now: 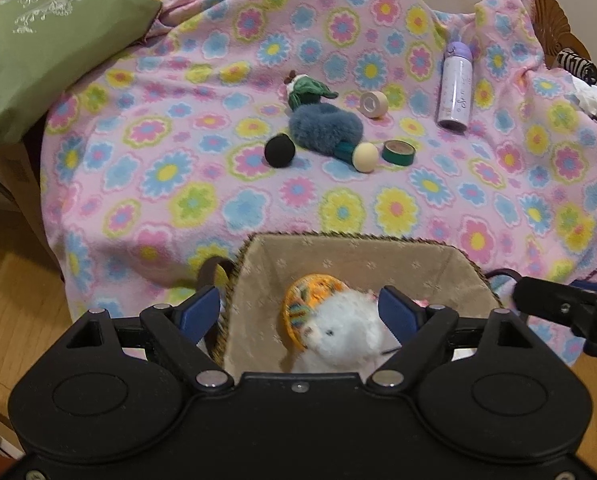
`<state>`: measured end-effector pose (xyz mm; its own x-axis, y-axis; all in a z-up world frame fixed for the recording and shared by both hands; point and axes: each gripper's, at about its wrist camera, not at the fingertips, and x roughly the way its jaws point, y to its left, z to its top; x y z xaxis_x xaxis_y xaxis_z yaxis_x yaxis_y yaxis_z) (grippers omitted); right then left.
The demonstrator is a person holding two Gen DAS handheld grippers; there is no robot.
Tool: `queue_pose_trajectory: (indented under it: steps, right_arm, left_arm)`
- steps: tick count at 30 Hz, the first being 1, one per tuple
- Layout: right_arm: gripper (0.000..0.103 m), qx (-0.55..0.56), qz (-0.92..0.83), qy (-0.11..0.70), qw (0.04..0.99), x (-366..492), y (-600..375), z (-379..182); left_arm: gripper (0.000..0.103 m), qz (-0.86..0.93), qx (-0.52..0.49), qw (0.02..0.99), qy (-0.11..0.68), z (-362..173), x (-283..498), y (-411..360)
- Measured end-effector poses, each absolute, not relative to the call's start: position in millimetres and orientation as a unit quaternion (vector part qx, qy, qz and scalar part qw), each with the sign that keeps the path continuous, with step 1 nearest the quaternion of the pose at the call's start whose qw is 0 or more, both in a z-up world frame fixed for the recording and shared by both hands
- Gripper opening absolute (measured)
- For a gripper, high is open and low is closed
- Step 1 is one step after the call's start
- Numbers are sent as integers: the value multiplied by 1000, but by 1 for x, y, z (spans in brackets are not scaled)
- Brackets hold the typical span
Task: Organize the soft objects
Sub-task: 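Lift both open tools away from the basket toward the blanket, then move the left tool to the black foam handle while the right tool approaches the green tape roll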
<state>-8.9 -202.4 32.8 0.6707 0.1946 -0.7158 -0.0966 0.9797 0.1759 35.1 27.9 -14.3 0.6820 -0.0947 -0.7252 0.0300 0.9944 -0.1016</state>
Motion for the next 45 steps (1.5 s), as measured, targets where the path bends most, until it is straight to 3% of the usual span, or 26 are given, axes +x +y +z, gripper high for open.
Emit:
queue_pose_trajectory:
  steps: [15,45]
  right_arm:
    - [102,3,51,387,921,59,-204,28]
    - [102,-22,58,422,905,194,-180,-18]
  left_arm:
    - [84,-12,22,919,392,-14,105,37]
    - [84,-27,45,906,420,-73,234,33]
